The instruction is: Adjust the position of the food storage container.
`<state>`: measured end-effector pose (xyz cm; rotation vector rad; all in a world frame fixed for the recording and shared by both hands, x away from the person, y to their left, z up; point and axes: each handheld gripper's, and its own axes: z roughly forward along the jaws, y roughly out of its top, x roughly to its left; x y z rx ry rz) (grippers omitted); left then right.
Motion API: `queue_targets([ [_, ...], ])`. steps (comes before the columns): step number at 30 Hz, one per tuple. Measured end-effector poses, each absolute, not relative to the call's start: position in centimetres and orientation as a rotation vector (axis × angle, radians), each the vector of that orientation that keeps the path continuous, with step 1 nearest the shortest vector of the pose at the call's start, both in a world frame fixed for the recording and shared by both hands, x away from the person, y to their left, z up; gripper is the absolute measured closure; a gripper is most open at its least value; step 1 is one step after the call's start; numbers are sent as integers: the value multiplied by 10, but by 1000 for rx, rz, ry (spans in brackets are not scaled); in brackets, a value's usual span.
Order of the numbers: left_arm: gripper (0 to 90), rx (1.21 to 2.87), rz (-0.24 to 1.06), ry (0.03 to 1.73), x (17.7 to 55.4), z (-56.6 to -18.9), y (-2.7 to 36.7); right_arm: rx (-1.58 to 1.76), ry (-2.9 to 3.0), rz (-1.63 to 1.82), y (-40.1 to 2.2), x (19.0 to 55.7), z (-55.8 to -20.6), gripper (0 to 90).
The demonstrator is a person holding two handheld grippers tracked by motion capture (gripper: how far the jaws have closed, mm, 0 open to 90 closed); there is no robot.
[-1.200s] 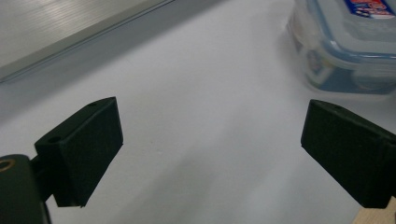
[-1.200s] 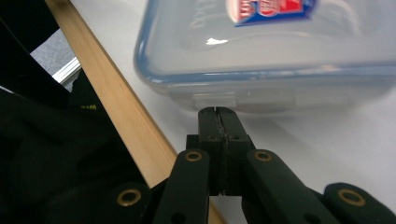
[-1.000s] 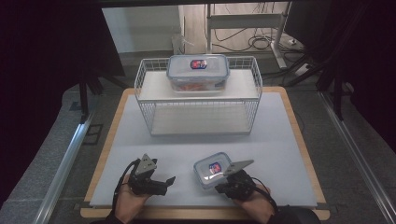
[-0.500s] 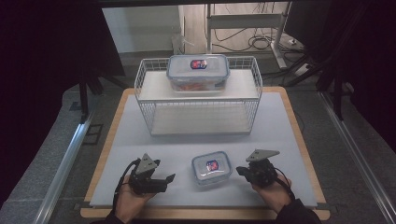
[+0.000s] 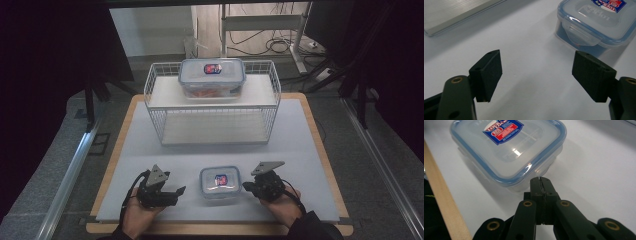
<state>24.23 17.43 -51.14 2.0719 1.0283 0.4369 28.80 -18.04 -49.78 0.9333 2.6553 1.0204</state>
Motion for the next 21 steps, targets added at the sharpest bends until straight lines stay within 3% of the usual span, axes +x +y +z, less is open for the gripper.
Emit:
queue_targets([
  [3, 259, 2066, 435, 1036, 243, -511, 176, 949, 2604, 1028, -190, 290, -493, 888],
  [6, 262, 2068, 434, 1038, 243, -512, 176, 954, 2576, 1055, -198, 293, -492, 811],
  [15, 181, 2078, 410, 1025, 245, -514, 179, 893, 2497, 1157, -210, 295, -493, 402],
  [21, 98, 2097, 404, 1011, 246, -517, 178, 881, 2490, 1187, -213, 297, -497, 233],
])
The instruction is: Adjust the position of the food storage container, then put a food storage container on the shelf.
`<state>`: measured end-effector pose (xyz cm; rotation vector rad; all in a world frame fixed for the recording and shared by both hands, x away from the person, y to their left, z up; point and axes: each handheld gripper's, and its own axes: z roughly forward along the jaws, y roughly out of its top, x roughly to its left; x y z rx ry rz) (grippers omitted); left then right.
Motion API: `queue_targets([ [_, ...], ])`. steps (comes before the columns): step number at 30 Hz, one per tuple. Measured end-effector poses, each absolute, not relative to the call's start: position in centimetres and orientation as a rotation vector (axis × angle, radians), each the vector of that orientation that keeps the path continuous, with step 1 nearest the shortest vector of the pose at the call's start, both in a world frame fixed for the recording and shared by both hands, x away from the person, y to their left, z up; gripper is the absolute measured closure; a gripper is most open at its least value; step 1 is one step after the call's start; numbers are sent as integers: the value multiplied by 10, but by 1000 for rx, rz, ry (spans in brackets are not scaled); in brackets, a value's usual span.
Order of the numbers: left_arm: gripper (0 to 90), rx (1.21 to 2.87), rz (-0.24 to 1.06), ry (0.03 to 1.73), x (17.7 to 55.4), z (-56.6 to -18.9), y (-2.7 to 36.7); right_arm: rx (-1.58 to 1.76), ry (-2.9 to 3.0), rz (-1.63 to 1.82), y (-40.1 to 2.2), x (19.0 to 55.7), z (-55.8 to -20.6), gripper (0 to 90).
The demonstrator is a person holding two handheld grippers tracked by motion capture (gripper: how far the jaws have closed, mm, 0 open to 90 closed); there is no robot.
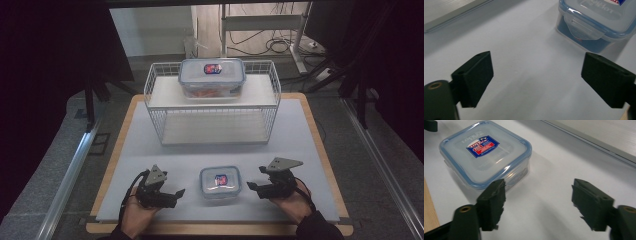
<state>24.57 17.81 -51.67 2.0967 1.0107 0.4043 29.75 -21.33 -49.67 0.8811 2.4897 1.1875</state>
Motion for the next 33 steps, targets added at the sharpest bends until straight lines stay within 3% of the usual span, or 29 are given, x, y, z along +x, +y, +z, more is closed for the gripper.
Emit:
queue_targets([
  [15, 69, 2076, 337, 1020, 248, -518, 176, 883, 2467, 1157, -211, 300, -498, 115],
  [25, 71, 2008, 165, 993, 257, -513, 160, 942, 2503, 1167, -199, 299, -486, 54],
  [27, 75, 2010, 138, 989, 259, -514, 155, 949, 2525, 1164, -195, 299, -484, 82],
  [33, 90, 1986, -2, 995, 273, -516, 140, 973, 2611, 1199, -188, 304, -483, 286],
])
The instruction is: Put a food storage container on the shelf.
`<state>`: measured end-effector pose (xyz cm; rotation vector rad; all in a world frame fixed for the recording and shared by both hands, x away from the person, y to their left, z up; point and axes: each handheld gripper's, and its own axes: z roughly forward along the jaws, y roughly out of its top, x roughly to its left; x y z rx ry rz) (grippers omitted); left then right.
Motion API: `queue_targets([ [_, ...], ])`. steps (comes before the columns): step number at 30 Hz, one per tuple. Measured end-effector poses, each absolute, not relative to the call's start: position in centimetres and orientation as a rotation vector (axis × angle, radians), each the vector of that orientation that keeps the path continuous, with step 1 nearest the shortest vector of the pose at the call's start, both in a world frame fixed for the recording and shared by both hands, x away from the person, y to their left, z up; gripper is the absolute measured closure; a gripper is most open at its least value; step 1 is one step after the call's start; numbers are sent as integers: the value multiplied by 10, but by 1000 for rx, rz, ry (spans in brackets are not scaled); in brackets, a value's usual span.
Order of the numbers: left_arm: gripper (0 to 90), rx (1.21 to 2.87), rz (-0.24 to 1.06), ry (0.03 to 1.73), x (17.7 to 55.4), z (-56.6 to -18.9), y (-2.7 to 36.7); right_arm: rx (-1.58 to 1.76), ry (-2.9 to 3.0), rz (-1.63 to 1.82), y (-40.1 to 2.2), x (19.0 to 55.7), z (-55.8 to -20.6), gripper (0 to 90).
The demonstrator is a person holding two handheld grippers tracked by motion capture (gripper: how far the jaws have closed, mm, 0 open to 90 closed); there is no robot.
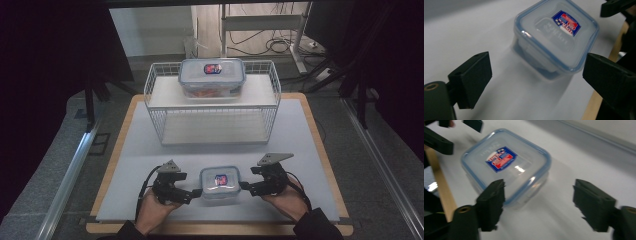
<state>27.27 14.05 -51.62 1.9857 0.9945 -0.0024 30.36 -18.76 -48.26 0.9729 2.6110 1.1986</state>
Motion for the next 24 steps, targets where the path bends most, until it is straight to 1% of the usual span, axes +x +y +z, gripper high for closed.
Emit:
queue_targets([
  [3, 105, 2003, -27, 993, 279, -517, 134, 988, 2654, 1203, -181, 310, -486, 304],
  [8, 111, 1991, -158, 1006, 289, -524, 126, 1022, 2734, 1199, -171, 316, -493, 291],
  [12, 167, 1977, -230, 992, 292, -526, 120, 1086, 2782, 1229, -168, 320, -498, 262],
  [14, 147, 1981, -239, 997, 292, -527, 118, 1119, 2796, 1245, -168, 322, -500, 264],
  [16, 182, 1977, -255, 993, 291, -528, 119, 1174, 2820, 1280, -169, 326, -504, 265],
  [18, 192, 1986, -244, 988, 289, -528, 119, 1222, 2833, 1310, -170, 328, -507, 267],
  [22, 211, 1988, -226, 972, 287, -527, 120, 1254, 2831, 1329, -174, 327, -507, 322],
  [24, 241, 1960, -231, 982, 285, -526, 124, 1273, 2832, 1348, -177, 326, -508, 354],
])
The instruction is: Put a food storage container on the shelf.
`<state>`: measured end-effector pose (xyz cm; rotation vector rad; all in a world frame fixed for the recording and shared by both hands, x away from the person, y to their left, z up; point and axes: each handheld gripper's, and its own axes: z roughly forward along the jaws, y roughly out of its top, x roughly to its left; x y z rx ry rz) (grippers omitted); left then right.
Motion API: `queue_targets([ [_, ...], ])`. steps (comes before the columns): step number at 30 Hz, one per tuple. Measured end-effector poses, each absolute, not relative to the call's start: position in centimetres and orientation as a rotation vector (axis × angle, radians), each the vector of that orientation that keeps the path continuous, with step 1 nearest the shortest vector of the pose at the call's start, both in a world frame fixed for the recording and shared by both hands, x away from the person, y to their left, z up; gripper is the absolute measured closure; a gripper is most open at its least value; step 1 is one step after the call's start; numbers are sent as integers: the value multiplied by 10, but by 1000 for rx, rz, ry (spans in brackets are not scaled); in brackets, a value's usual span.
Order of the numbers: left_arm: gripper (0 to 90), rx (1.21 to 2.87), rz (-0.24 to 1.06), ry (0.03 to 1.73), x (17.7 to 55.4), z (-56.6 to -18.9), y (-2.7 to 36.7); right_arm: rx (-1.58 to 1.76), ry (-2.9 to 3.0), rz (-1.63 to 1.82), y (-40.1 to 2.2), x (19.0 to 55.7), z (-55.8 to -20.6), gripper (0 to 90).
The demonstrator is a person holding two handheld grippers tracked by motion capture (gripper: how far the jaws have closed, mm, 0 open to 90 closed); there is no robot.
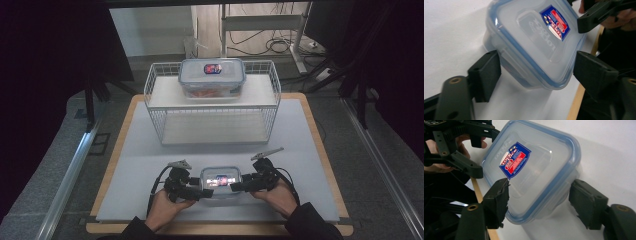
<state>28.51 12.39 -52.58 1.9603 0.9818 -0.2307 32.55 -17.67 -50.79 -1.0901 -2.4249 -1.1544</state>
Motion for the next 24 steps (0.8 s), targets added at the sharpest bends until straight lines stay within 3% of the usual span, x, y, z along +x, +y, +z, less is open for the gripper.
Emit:
queue_targets([
  [2, 357, 1933, -214, 983, 285, -526, 130, -1093, -2396, -1158, -180, 324, -508, 386],
  [10, 507, 1861, -212, 974, 279, -525, 138, -1123, -2263, -1241, -194, 322, -510, 525],
  [16, 547, 1798, -252, 979, 277, -530, 143, -1130, -2246, -1269, -196, 318, -511, 544],
  [19, 555, 1743, -340, 992, 279, -538, 147, -1129, -2208, -1283, -199, 317, -512, 571],
  [24, 552, 1755, -320, 981, 278, -537, 146, -1138, -2192, -1288, -201, 315, -513, 574],
])
